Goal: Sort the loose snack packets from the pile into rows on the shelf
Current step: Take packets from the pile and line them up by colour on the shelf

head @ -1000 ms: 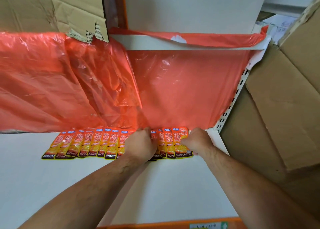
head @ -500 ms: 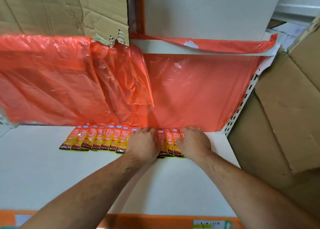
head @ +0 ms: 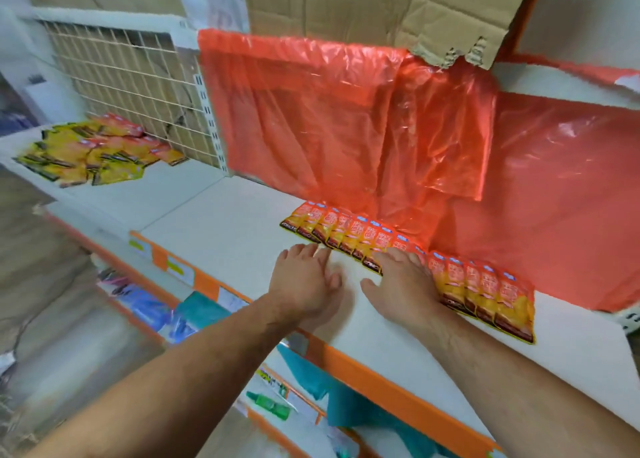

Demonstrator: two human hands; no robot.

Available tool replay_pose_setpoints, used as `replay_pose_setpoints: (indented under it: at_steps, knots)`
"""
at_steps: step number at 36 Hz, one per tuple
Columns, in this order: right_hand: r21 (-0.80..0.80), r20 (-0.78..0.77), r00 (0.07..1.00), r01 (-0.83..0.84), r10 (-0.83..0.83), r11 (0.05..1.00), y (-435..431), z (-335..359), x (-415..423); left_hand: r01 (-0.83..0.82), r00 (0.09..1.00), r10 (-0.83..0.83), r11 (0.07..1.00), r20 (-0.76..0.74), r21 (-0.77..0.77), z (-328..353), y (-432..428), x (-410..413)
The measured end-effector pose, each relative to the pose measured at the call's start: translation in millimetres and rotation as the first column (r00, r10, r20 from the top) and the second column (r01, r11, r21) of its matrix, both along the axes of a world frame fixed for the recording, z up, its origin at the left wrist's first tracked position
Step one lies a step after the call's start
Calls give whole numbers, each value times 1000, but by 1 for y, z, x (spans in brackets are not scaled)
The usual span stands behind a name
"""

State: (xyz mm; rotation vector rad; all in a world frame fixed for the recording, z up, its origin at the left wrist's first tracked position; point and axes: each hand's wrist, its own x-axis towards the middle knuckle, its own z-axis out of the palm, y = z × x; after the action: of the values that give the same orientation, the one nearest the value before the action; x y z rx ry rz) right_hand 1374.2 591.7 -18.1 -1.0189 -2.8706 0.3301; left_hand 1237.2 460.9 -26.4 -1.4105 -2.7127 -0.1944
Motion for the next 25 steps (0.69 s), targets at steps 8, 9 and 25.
replay_pose_setpoints:
  at_steps: [8,9,25]
  knots:
    - [-4,56,992,-113,113,994,-75,17,-74,-153,988,153,988,18,1,3,-79,-58]
    - [-4,59,991,-124,124,992,-86,19,-85,-159,987,159,987,30,10,3,-91,-68]
    - [-18,43,961,-271,272,962,-268,37,-286,-301,950,291,950,114,85,26,-303,-247]
